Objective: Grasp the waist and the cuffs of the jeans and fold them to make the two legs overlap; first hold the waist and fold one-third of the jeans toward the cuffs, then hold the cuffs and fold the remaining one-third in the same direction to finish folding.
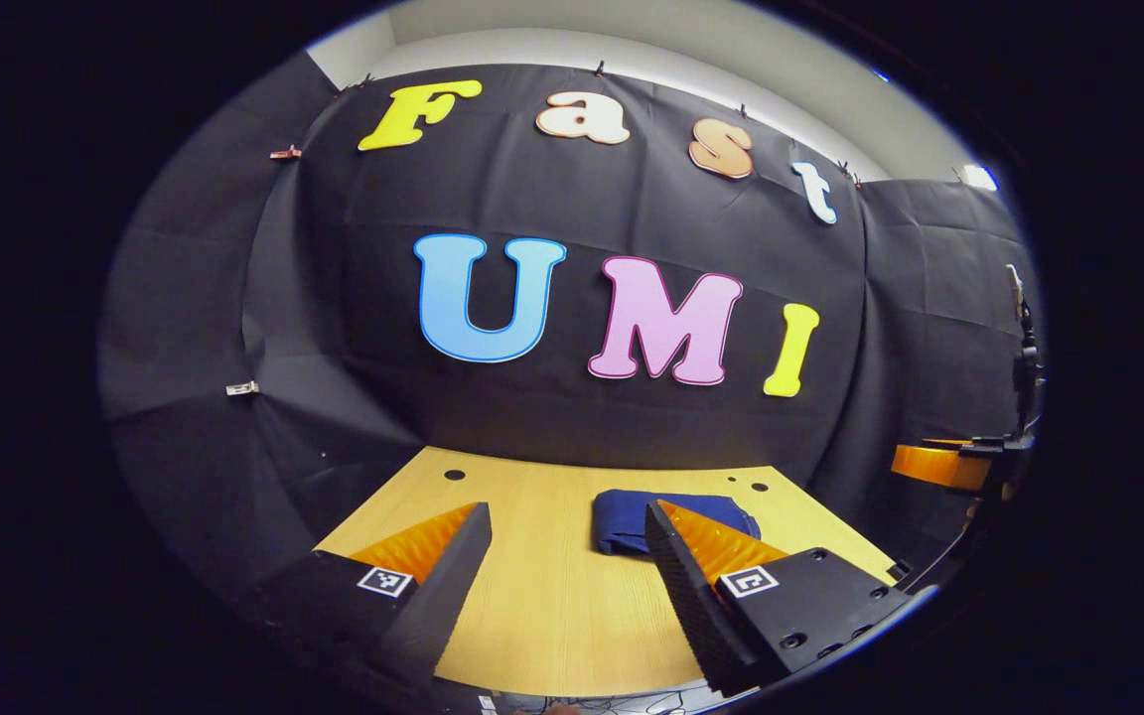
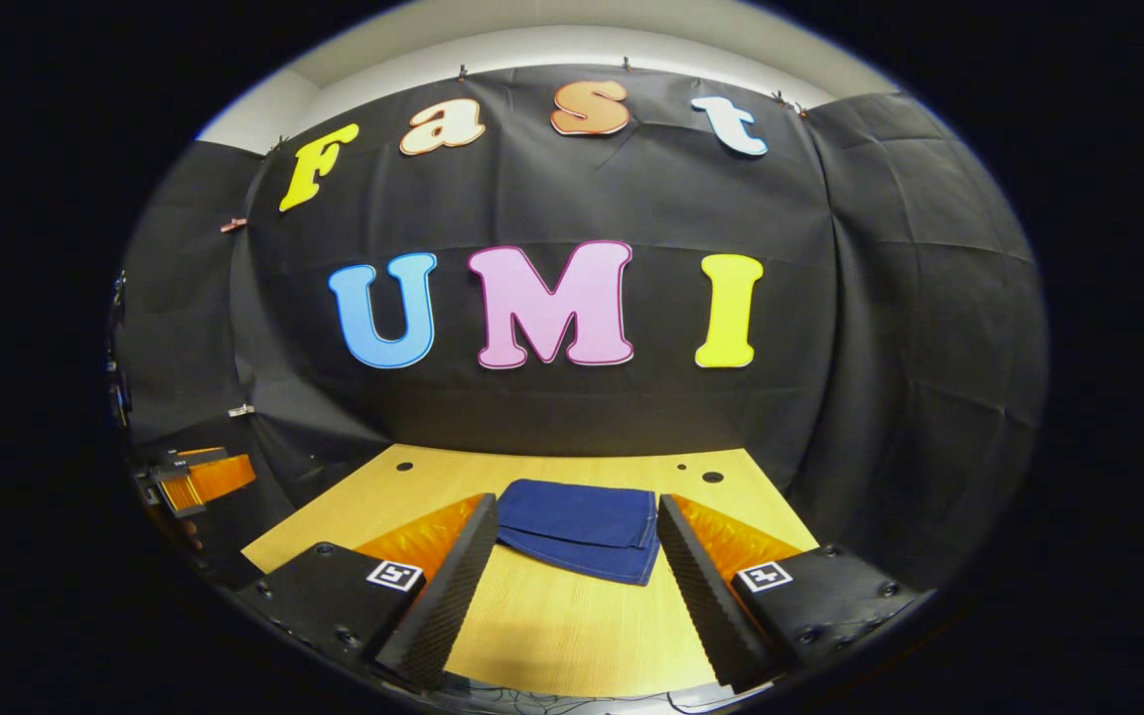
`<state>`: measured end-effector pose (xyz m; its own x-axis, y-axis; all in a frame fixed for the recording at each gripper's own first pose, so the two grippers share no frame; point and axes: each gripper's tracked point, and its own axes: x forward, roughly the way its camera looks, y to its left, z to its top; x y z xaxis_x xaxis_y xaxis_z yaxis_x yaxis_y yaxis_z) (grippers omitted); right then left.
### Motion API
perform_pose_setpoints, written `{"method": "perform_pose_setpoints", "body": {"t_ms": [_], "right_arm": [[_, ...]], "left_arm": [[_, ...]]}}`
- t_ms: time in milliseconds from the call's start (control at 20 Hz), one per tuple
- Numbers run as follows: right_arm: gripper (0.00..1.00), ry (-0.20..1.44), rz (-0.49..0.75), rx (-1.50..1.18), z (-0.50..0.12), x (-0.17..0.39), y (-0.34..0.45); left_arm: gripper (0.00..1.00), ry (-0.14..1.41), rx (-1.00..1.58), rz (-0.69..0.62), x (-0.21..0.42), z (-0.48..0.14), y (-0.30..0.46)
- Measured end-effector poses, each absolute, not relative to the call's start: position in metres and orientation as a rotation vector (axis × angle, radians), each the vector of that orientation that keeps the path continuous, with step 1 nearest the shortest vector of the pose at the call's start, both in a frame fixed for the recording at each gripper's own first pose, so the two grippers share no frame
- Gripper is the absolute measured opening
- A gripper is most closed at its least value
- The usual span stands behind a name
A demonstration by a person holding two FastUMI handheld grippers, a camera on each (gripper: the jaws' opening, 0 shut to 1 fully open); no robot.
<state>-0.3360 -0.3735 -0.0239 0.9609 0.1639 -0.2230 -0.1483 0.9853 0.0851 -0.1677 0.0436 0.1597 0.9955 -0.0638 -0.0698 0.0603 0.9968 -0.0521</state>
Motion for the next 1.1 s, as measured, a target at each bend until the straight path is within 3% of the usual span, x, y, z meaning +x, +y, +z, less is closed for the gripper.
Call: {"method": "perform_pose_setpoints", "body": {"t_ms": [450, 1100], "right_arm": [[0.99, 0.223, 0.267, 0.080, -0.022, -0.336, -0.363], [0.99, 0.258, 0.284, 0.078, -0.033, -0.345, -0.364]], "left_arm": [[0.96, 0.049, -0.062, 0.026, -0.179, 0.171, 0.045], [0.96, 0.070, -0.053, 0.033, -0.196, 0.159, 0.040]]}}
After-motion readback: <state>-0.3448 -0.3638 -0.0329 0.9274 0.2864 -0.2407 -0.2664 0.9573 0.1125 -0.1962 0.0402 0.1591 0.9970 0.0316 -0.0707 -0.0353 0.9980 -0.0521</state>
